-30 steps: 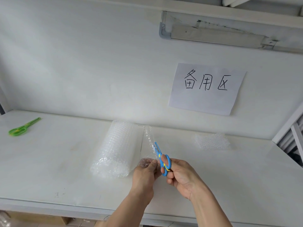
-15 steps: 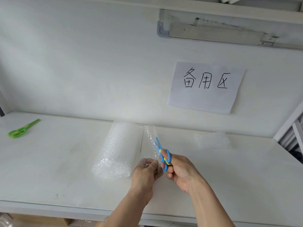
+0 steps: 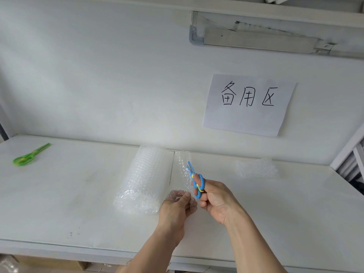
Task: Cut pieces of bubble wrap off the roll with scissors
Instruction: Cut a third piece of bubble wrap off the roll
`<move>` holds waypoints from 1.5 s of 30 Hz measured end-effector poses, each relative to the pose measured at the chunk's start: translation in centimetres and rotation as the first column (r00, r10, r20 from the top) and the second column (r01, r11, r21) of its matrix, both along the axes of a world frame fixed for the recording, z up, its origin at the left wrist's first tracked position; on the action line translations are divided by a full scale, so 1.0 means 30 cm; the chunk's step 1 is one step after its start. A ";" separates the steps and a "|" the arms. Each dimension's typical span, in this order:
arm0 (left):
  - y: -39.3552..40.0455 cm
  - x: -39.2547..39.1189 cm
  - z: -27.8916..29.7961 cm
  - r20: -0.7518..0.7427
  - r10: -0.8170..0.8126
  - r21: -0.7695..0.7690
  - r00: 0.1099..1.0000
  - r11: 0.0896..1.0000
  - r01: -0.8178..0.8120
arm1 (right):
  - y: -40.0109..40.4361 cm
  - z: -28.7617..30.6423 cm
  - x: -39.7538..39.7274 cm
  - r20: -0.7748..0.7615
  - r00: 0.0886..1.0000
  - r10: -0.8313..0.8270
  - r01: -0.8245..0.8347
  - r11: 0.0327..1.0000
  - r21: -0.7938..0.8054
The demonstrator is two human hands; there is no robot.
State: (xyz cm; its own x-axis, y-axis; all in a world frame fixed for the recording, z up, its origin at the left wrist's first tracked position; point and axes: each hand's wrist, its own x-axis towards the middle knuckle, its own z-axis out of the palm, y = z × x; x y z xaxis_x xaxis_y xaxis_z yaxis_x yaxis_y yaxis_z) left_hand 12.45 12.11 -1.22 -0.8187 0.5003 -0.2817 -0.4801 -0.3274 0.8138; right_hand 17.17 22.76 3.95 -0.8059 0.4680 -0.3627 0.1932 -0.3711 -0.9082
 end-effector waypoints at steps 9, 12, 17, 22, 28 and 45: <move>0.000 0.001 -0.002 -0.001 0.020 0.005 1.000 1.000 -0.020 | -0.001 0.010 -0.029 -0.012 0.999 -0.040 0.040 0.999 -0.008; 0.000 0.000 -0.005 0.002 0.018 0.008 1.000 1.000 -0.018 | 0.002 0.004 -0.045 -0.007 0.998 -0.060 0.060 0.998 -0.016; 0.002 -0.001 -0.011 0.005 0.015 0.017 1.000 1.000 -0.015 | -0.008 0.006 -0.055 -0.054 0.993 -0.106 0.106 0.994 -0.009; 0.004 -0.002 -0.017 -0.011 0.023 0.009 1.000 1.000 -0.023 | -0.003 0.011 -0.073 -0.055 0.992 -0.114 0.116 0.993 0.029; 0.007 0.005 -0.012 -0.019 0.043 0.005 0.999 0.999 -0.043 | -0.004 0.004 -0.096 -0.063 0.988 -0.142 0.147 0.986 0.083; 0.009 0.011 -0.005 -0.036 0.059 -0.014 0.998 0.998 -0.059 | 0.015 0.027 -0.139 -0.121 0.972 -0.203 0.220 0.964 0.149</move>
State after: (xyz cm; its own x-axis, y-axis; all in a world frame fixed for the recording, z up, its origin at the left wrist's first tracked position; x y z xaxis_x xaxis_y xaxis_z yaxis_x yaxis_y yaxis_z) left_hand 12.77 12.37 -1.37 -0.8565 0.4467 -0.2586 -0.4306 -0.3422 0.8352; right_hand 13.01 23.22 4.77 -0.7116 0.6767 -0.1886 0.0273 -0.2416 -0.9700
